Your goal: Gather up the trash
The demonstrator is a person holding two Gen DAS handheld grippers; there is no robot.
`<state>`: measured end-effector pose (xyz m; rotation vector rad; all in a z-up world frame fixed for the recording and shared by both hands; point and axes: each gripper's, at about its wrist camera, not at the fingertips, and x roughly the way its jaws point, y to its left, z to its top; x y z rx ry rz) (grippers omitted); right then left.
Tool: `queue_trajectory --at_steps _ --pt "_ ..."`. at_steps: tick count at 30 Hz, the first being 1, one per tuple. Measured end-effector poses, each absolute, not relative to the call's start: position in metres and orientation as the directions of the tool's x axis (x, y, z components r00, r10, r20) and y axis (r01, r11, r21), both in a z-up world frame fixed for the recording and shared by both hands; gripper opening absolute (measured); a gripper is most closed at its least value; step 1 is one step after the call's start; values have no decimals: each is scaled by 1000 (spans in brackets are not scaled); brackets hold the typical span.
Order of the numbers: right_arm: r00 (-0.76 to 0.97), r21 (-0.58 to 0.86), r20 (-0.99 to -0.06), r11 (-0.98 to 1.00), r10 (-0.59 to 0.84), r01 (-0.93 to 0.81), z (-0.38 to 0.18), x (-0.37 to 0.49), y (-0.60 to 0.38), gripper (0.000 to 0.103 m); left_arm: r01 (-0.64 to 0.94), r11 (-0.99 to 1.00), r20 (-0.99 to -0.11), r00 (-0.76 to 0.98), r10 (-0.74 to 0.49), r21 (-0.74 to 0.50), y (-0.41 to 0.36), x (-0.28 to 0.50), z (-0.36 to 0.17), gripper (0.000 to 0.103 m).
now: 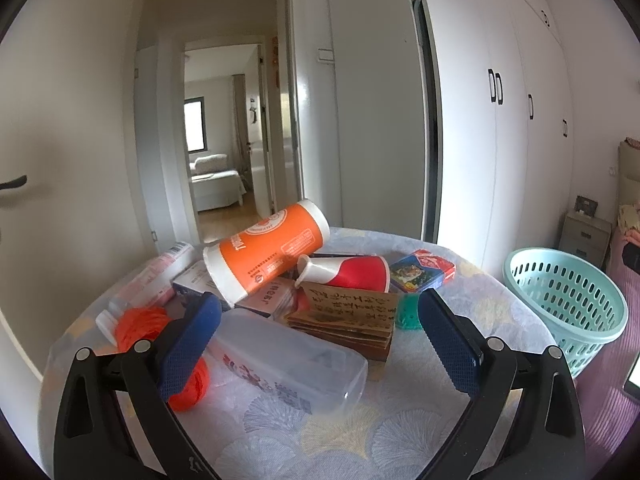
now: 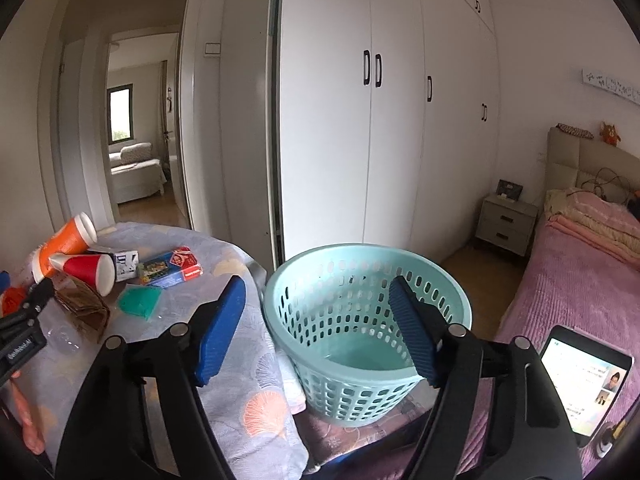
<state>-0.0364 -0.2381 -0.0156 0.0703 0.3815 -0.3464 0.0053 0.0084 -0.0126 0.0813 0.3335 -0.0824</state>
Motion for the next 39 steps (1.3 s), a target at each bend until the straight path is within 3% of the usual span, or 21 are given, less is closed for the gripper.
queue_trajectory --at_steps 2,16,23,28,31,35,39 --pt "870 3 -375 938 -321 347 -16 -37 -237 76 96 994 -326 943 -72 58 10 5 -12 96" --pt "870 3 -382 941 -312 339 -14 -33 -231 76 93 995 -300 951 -76 43 17 -3 -5 96" --pt "907 20 -346 965 -239 262 6 -22 -212 87 39 999 -307 951 -39 -6 70 -13 24 96" --pt "919 -25 -351 983 -178 181 14 0 -180 88 -40 997 -409 910 63 64 129 20 33 96" --pt "921 -61 -356 987 -160 148 13 15 -157 88 -67 997 -476 876 78 41 171 46 30 95" --pt "910 -14 -405 996 -90 92 1 41 -146 88 -11 1000 -563 826 -5 -25 206 84 21 87" --pt "888 81 -459 996 2 39 -7 55 -145 83 35 998 -612 789 -65 -61 220 113 9 86"
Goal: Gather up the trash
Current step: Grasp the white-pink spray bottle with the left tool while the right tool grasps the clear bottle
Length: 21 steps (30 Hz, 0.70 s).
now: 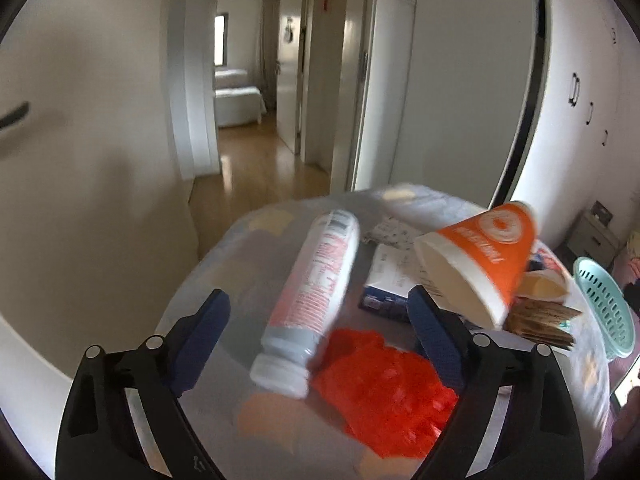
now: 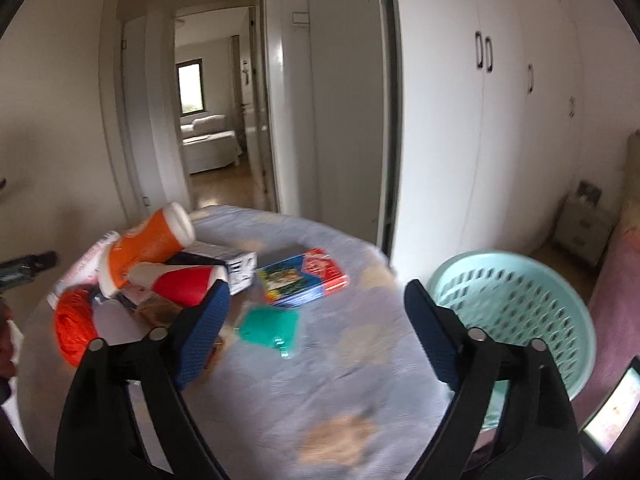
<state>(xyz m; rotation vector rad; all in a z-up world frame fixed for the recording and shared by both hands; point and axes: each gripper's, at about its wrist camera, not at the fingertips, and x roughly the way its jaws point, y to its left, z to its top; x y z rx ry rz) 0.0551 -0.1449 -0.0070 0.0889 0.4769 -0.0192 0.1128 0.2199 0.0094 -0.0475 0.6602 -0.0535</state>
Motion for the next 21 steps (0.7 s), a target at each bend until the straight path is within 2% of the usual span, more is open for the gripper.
queue_trajectory --at_steps 6,9,13,16,18,21 --pt "889 35 -447 995 102 -96 -4 45 -107 83 32 989 -675 728 -122 -145 240 147 -10 82" --pt "849 64 -493 981 191 -184 -11 46 -91 83 40 983 -685 712 -152 -177 245 154 -14 82" --pt "777 109 -557 954 292 -281 -26 50 -72 71 58 981 -700 693 -173 -185 242 159 -16 82" --pt "751 99 -583 945 309 -311 -33 51 -64 70 61 981 -710 682 -177 -186 240 157 -19 81" --pt "737 99 -592 938 325 -333 -35 53 -59 70 58 983 -724 669 -168 -174 239 161 -23 71" --pt "709 100 -611 923 351 -371 -37 59 -53 70 47 984 -752 639 -162 -172 241 165 -31 64"
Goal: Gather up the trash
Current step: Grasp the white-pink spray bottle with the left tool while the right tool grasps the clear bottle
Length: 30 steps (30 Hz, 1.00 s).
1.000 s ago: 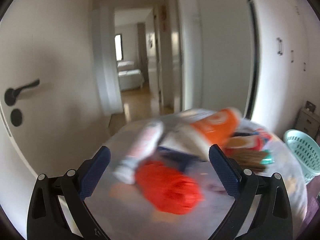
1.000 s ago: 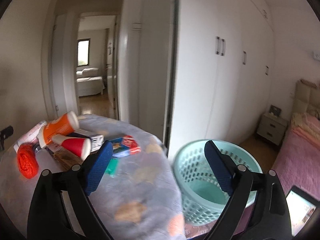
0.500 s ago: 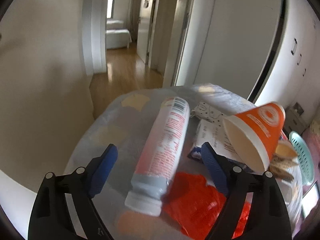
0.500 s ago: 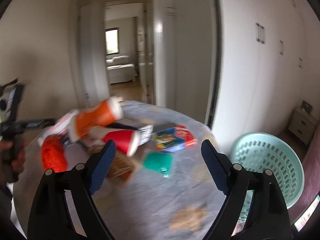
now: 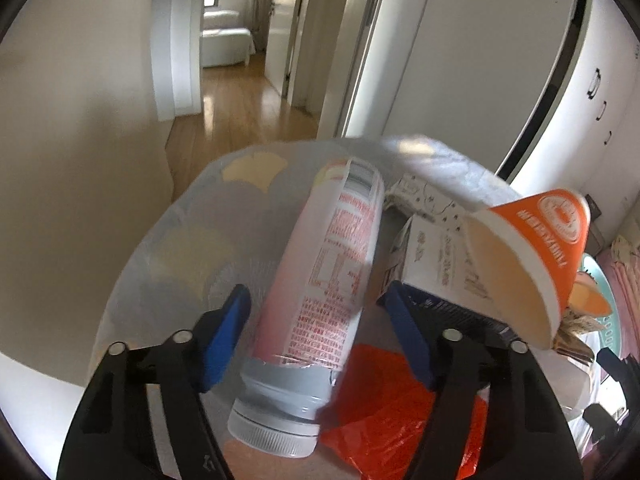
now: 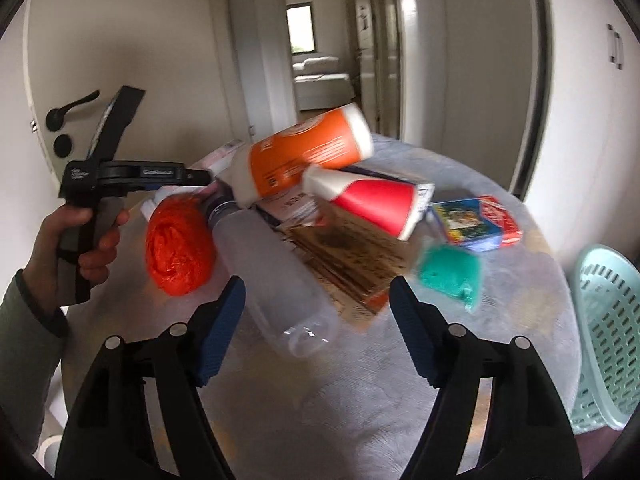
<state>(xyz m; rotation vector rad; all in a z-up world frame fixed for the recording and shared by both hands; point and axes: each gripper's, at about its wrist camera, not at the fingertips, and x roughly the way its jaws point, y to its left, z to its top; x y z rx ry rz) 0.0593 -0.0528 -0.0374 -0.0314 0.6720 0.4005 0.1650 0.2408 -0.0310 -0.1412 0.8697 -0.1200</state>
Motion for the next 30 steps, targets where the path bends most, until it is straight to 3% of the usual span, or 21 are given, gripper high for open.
queue_trajectory --at_steps 9,15,18,30 --pt "667 83 -645 902 373 -423 -39 75 -29 71 20 989 -764 632 -129 -150 245 161 -33 49" --pt "637 82 -666 887 388 -454 -41 73 -21 70 -5 988 -738 665 -112 -155 250 145 -24 46" --pt "636 49 -679 887 367 -460 -44 65 -14 52 -15 988 -726 681 -101 -152 252 136 -18 46" --pt "605 54 -722 899 336 -435 -48 18 -31 48 -49 979 -636 767 -89 -196 237 55 3 46"
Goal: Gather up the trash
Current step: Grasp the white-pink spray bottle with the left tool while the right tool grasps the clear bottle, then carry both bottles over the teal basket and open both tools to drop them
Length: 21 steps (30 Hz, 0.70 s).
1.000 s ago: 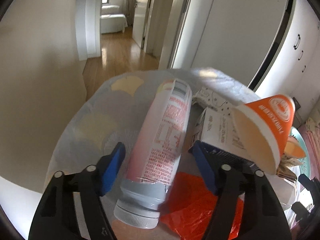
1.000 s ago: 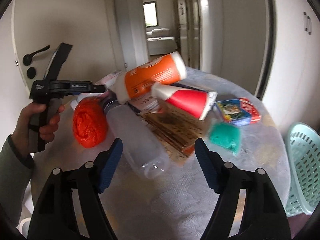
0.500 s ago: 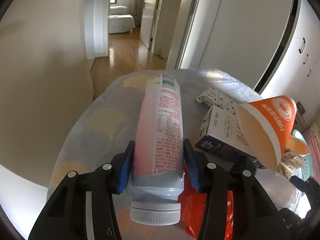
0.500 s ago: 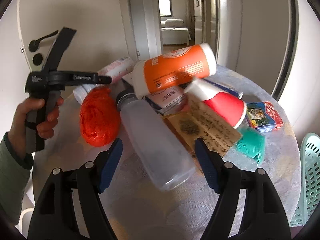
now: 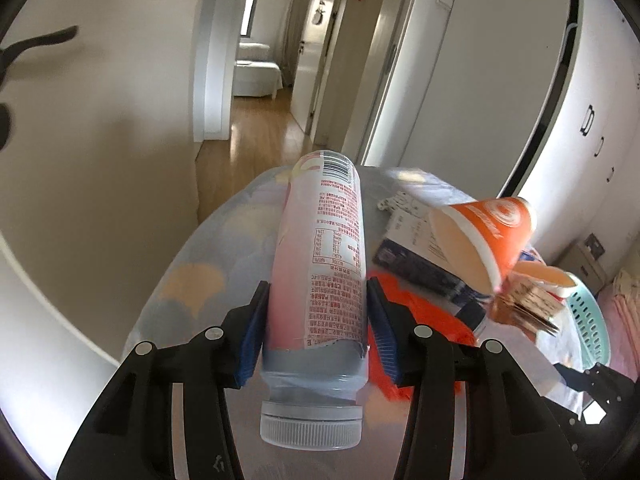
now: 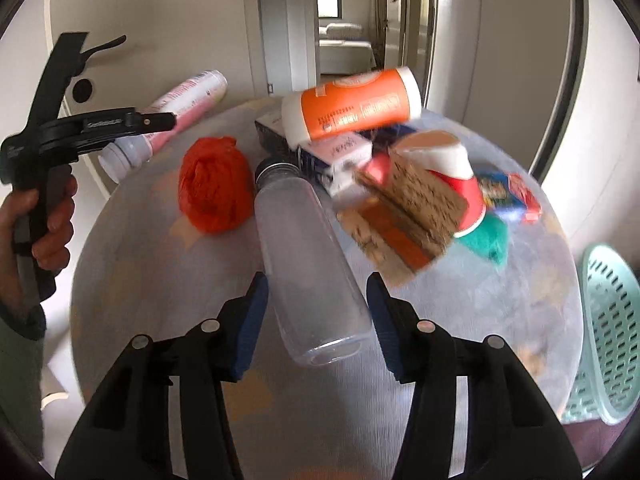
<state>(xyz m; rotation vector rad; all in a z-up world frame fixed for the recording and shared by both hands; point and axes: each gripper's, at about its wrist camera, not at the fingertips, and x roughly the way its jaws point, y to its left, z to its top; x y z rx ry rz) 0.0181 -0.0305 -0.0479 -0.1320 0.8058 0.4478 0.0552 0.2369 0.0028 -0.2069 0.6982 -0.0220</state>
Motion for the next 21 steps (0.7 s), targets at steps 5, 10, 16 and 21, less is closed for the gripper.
queue_trajectory --at_steps 5,10,16,21 --pt "584 68 -731 890 352 -451 -43 12 -30 51 -26 973 -605 787 -123 -231 224 31 7 46" --pt "591 65 -725 890 353 -452 -44 23 -22 63 -2 978 -598 792 -126 -208 213 22 8 46" --pt "561 92 -747 891 357 -445 -54 41 -13 63 17 979 -584 800 -136 -204 200 24 16 46" --pt "554 88 -758 896 344 -435 -58 45 -9 60 39 981 -579 802 -145 -191 192 24 19 46"
